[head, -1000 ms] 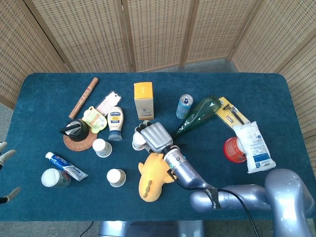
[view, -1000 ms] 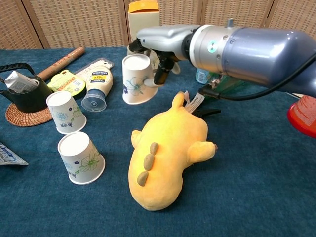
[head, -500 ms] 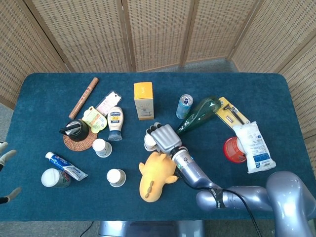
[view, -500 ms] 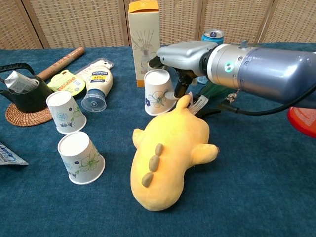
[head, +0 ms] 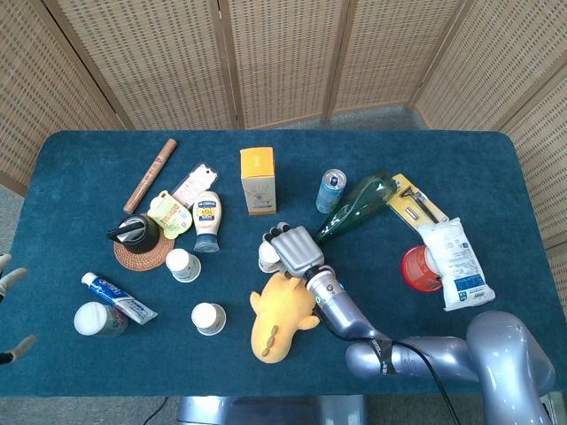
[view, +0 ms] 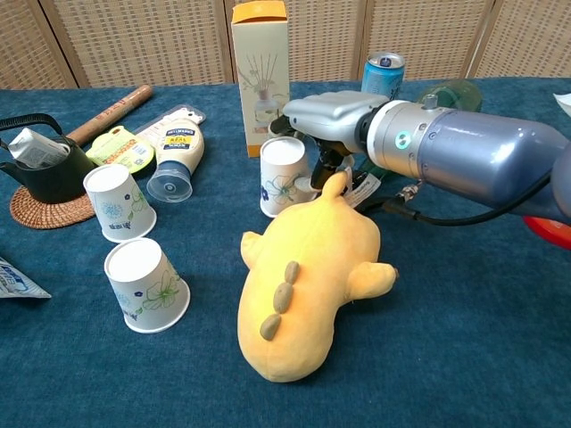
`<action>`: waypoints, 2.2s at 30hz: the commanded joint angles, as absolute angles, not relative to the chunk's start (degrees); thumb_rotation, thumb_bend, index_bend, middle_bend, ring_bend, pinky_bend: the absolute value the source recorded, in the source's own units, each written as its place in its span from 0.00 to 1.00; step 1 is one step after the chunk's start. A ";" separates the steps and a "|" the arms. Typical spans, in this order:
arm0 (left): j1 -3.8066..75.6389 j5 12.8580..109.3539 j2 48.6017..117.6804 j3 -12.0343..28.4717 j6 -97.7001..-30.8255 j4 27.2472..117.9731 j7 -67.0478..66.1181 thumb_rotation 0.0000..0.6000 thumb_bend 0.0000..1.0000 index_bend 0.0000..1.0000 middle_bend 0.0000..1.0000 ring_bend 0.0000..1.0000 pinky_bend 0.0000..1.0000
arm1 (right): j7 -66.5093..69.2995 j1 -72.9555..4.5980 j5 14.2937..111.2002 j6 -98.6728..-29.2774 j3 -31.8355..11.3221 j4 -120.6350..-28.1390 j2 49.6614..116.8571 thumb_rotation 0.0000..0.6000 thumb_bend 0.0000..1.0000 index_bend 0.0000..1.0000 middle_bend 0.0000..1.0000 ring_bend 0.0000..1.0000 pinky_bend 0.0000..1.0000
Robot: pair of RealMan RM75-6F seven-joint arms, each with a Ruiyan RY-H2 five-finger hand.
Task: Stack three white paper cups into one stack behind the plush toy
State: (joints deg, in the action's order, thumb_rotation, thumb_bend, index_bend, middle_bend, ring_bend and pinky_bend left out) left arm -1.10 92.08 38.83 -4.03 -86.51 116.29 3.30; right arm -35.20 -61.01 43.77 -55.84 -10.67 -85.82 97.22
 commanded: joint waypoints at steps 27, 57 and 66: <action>-1.34 92.54 38.69 -4.12 -87.00 116.40 3.36 1.00 0.25 0.11 0.00 0.00 0.17 | -36.81 -60.08 42.90 -53.92 -10.13 -90.05 94.75 1.00 0.51 0.07 0.00 0.00 0.43; -1.35 92.77 38.86 -4.28 -86.74 116.50 2.96 1.00 0.25 0.11 0.00 0.00 0.17 | -30.26 -53.26 55.43 -66.63 -14.20 -101.46 80.79 1.00 0.45 0.09 0.00 0.00 0.36; -1.24 92.91 39.76 -4.44 -86.16 117.00 0.88 1.00 0.25 0.11 0.00 0.00 0.17 | -18.15 -45.74 65.44 -69.17 -12.18 -101.75 72.41 1.00 0.45 0.11 0.00 0.00 0.37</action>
State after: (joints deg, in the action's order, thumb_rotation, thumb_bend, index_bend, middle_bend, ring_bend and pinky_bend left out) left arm -1.28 92.91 39.63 -4.40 -86.30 116.92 1.08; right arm -20.77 -47.83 62.91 -68.05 -12.93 -101.77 74.54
